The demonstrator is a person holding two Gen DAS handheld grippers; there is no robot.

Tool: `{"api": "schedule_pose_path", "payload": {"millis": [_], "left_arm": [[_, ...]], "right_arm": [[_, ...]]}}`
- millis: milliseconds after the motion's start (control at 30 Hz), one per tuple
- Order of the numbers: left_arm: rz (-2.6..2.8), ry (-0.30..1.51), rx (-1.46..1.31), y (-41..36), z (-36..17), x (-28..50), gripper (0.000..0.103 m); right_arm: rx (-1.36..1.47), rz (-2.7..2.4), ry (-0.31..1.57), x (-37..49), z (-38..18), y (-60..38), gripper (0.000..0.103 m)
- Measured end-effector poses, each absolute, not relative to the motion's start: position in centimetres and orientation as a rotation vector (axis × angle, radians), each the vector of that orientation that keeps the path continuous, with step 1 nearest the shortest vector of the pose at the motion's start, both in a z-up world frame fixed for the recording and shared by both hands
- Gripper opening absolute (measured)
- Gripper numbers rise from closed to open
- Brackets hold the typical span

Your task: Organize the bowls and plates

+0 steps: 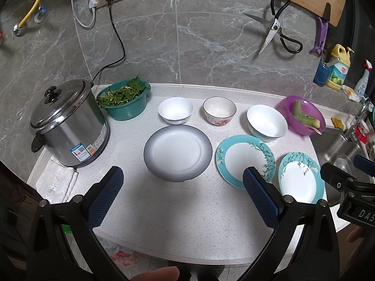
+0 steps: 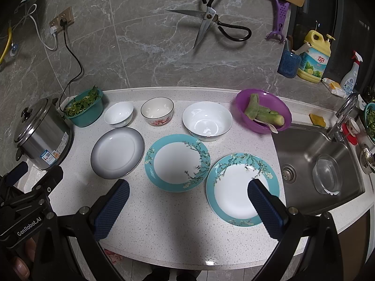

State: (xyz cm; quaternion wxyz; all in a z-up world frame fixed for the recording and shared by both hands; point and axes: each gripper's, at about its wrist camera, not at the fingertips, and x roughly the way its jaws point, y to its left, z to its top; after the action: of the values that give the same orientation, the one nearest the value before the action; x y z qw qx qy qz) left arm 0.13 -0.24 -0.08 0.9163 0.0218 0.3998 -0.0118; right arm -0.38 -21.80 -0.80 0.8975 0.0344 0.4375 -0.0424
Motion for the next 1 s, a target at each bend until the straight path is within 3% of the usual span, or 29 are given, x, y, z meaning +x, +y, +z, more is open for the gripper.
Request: {"api": "schedule_pose_path", "payload": {"millis": [1000], "left_arm": [[-0.025, 0.829, 0.045, -0.73, -0.77, 1.10, 0.103]], "right_arm": [[0.073, -0.087, 0.910, 0.36, -0.93, -21.90, 0.103]]}}
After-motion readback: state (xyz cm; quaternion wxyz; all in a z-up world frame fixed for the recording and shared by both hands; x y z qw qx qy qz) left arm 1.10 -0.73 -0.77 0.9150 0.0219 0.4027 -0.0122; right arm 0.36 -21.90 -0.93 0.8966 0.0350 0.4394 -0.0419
